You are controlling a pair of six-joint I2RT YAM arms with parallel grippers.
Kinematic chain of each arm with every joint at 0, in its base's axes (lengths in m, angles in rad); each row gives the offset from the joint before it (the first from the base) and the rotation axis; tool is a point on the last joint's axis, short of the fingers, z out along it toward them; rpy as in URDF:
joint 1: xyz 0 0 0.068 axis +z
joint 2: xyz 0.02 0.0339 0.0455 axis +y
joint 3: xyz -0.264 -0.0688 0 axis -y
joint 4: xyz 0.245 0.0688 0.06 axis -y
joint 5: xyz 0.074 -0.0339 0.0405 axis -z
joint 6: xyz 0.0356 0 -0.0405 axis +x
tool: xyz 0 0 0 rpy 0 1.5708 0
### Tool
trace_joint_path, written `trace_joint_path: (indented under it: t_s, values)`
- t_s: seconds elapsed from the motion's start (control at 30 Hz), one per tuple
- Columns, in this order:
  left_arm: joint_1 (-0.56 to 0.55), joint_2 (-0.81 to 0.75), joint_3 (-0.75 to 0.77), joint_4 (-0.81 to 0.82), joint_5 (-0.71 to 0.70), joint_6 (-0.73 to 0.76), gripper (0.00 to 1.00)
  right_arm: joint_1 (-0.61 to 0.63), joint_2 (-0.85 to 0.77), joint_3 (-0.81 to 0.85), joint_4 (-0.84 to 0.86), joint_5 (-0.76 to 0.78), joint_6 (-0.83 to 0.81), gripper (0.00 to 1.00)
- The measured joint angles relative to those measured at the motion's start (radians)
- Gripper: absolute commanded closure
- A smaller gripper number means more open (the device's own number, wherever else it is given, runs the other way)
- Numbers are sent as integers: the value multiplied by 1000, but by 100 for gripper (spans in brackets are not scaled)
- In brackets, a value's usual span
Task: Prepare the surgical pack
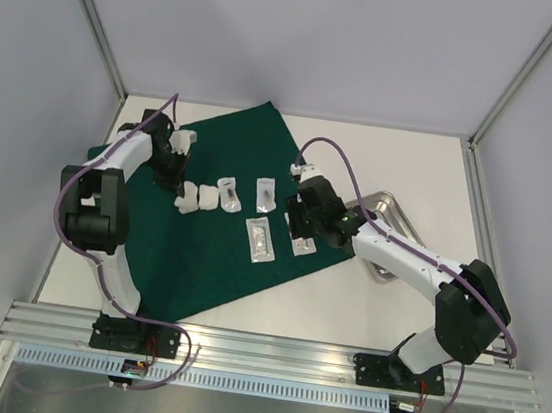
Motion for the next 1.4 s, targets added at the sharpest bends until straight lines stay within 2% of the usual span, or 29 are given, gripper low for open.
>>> trace_joint_path:
  t_s: [0.2,0.27,0.4,0.43,0.5,0.6,0.93,1.03,1.37,1.4]
  values:
    - [0,43,33,33,0,-20,100,9,0,0,-3,7,0,56]
    - [0,65,34,40,-6,-22,97,11,0,0,-5,7,0,57]
    - [0,95,34,43,-24,-27,80,11,0,0,-7,10,0,57]
    - [0,97,34,42,-26,-29,70,11,0,0,-8,11,0,57]
    - [0,97,34,42,-31,-29,55,11,0,0,-9,14,-1,57]
    - [0,96,34,40,-40,-32,50,11,0,1,-16,15,-1,57]
    - [0,101,40,20,-79,-34,49,21,0,7,-41,21,-5,57]
    - [0,136,58,8,-73,-34,52,26,0,9,-47,31,-8,56]
    - [-12,166,80,-18,-35,-33,83,27,4,23,-67,52,-16,56]
    - [-13,166,81,-19,-35,-32,89,27,7,27,-67,53,-16,56]
